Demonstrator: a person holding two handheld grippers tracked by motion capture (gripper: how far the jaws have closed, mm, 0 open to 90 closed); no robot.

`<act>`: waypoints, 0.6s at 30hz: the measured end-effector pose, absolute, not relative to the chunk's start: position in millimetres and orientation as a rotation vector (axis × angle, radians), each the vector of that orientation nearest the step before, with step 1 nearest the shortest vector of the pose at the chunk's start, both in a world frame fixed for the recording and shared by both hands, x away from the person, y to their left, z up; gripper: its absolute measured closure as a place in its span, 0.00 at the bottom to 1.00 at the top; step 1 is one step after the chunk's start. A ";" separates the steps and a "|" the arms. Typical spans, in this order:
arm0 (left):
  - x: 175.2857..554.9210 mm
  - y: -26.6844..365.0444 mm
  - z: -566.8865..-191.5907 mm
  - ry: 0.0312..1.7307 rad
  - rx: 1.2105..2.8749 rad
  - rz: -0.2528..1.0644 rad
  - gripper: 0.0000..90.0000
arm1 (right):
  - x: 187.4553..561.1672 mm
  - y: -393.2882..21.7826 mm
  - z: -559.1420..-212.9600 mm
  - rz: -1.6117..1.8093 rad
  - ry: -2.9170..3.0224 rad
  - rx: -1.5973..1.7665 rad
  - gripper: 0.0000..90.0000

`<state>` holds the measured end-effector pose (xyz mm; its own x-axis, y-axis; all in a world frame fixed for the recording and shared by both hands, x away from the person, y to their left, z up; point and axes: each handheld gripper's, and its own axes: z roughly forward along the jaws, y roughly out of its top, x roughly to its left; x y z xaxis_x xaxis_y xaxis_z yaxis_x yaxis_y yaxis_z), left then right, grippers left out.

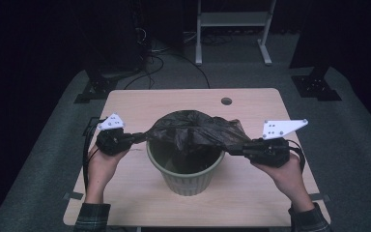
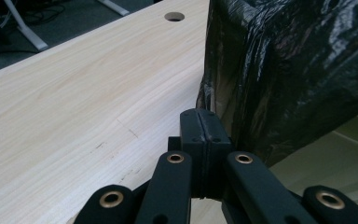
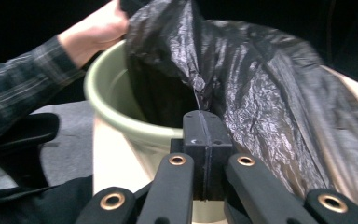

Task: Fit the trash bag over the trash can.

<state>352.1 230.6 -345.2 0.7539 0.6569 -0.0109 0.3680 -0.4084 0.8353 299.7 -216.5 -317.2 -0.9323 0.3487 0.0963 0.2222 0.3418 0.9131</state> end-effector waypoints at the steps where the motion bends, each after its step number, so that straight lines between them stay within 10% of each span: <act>1: 351.3 231.0 -344.7 0.769 2.038 0.401 1.00 | 296.9 -215.1 -318.2 1.665 2.483 0.520 1.00; 18: 342.0 237.7 -346.1 0.765 2.019 0.400 1.00 | 272.1 -186.3 -363.1 1.627 2.672 0.447 1.00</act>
<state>342.0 237.7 -346.1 0.7548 0.6558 -0.0172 0.3601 -0.3923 0.8464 272.1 -186.3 -363.1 -0.9598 0.2296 0.1617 0.2491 0.4300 0.8678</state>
